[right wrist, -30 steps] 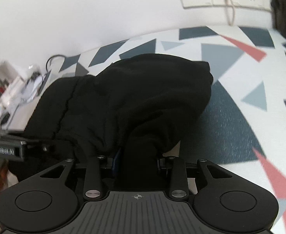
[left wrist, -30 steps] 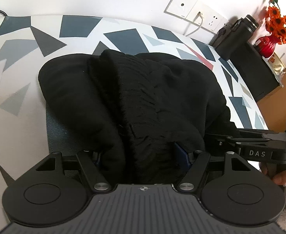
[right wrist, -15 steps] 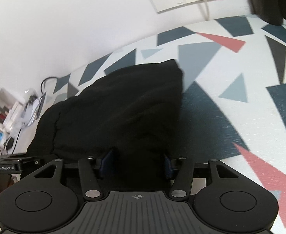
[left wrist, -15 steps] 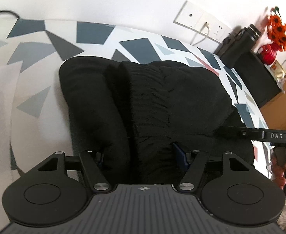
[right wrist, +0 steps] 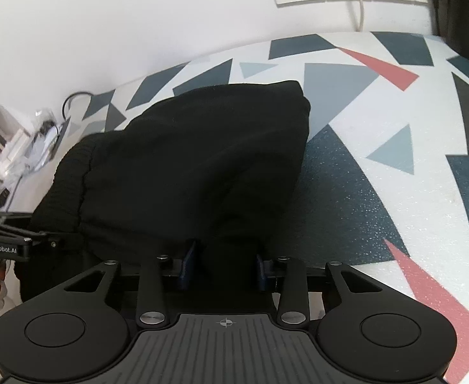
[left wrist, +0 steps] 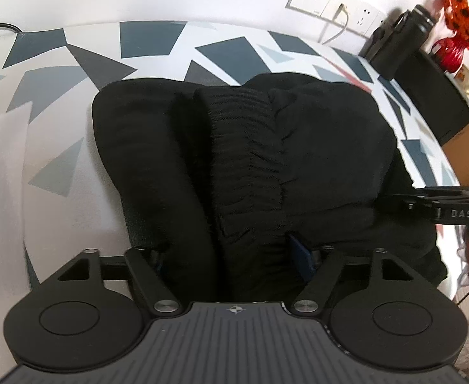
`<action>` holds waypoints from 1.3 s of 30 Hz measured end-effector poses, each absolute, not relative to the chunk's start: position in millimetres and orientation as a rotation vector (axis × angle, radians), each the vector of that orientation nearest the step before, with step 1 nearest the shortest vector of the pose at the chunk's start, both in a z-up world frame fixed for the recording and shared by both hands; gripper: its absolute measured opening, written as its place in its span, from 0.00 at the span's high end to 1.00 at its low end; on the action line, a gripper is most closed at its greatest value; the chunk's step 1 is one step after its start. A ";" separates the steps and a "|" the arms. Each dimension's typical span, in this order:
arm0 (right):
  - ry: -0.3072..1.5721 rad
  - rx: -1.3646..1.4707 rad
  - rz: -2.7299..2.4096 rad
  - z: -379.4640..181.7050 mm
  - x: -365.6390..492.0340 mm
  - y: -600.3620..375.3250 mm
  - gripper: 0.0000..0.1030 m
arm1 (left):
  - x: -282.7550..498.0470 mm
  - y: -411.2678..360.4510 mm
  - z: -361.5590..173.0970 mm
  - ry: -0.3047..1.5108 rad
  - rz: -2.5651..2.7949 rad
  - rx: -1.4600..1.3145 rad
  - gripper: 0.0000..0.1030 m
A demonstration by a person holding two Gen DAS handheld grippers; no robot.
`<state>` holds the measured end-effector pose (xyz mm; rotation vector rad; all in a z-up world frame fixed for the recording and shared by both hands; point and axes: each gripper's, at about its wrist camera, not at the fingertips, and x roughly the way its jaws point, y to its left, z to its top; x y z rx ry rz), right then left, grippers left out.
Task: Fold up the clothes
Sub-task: 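Lift the trouser pile with sock off the bed with both tools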
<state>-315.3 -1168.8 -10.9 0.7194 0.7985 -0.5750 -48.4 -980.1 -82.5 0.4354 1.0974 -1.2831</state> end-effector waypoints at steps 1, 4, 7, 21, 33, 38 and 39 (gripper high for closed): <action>0.807 0.710 -0.574 -10.8 -313.4 -1167.9 0.67 | -48.8 -980.5 -83.9 1.095 -1.281 0.439 0.23; 0.816 0.695 -0.571 -10.5 -308.3 -1164.6 0.67 | -53.9 -982.3 -84.5 1.078 -1.278 0.453 0.21; 0.824 0.682 -0.565 -10.1 -303.5 -1161.2 0.66 | -63.9 -984.6 -85.6 1.055 -1.294 0.463 0.23; 0.806 0.707 -0.501 -8.6 -281.5 -1146.4 0.66 | -77.9 -984.8 -80.4 1.075 -1.382 0.414 0.33; 0.754 0.724 -0.511 -1.3 -282.2 -1123.7 0.67 | -82.5 -980.7 -74.5 1.014 -1.406 0.440 0.36; 0.765 0.683 -0.547 -2.1 -278.0 -1118.7 0.67 | -80.7 -977.4 -77.1 1.015 -1.412 0.431 0.36; 0.773 0.660 -0.557 -2.4 -277.1 -1117.2 0.67 | -80.5 -977.0 -77.8 1.012 -1.414 0.436 0.36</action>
